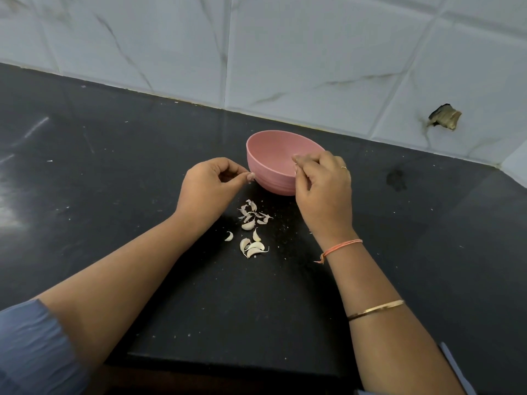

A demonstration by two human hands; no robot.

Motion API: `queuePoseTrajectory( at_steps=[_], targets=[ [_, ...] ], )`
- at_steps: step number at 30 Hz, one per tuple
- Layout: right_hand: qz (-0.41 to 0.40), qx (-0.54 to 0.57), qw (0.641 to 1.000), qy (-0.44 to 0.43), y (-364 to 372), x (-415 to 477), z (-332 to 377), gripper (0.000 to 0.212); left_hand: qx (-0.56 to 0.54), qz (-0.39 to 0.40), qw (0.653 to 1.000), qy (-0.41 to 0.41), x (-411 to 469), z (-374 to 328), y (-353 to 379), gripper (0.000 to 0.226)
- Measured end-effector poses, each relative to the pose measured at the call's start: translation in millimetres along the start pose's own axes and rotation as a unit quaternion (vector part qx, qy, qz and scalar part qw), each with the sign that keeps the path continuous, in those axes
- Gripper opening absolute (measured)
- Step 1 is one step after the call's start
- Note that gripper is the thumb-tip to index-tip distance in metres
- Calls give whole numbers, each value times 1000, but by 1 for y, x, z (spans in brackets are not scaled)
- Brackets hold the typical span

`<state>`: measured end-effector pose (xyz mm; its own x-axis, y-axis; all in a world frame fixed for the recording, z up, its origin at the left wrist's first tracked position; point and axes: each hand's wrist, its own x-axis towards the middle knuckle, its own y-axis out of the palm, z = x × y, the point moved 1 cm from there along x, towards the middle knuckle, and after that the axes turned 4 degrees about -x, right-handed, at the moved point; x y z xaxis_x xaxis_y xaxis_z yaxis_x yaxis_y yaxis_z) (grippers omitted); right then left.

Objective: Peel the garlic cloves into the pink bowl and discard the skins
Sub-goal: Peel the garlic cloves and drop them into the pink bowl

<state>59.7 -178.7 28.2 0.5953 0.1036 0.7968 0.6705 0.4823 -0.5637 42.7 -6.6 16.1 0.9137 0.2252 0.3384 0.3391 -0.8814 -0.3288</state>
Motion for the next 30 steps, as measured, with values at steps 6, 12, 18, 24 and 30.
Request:
queuePoseTrajectory(
  at_steps=[6, 12, 18, 24, 30],
  targets=[
    [-31, 60, 995, -74, -11, -2, 9, 20, -11, 18, 1000, 7, 2, 2, 0, 12],
    [293, 145, 941, -84, -11, -13, 15, 17, 0, 59, 998, 33, 1, 1, 2, 12],
    [366, 101, 924, -51, -10, -12, 11, 22, 12, 71, 997, 21, -3, -2, 1, 30],
    [396, 70, 915, -41, -11, -11, 10, 24, 10, 64, 998, -4, -5, -8, -1, 25],
    [420, 49, 905, -47, -10, -12, 13, 22, 12, 67, 998, -10, -5, -8, -1, 25]
  ],
)
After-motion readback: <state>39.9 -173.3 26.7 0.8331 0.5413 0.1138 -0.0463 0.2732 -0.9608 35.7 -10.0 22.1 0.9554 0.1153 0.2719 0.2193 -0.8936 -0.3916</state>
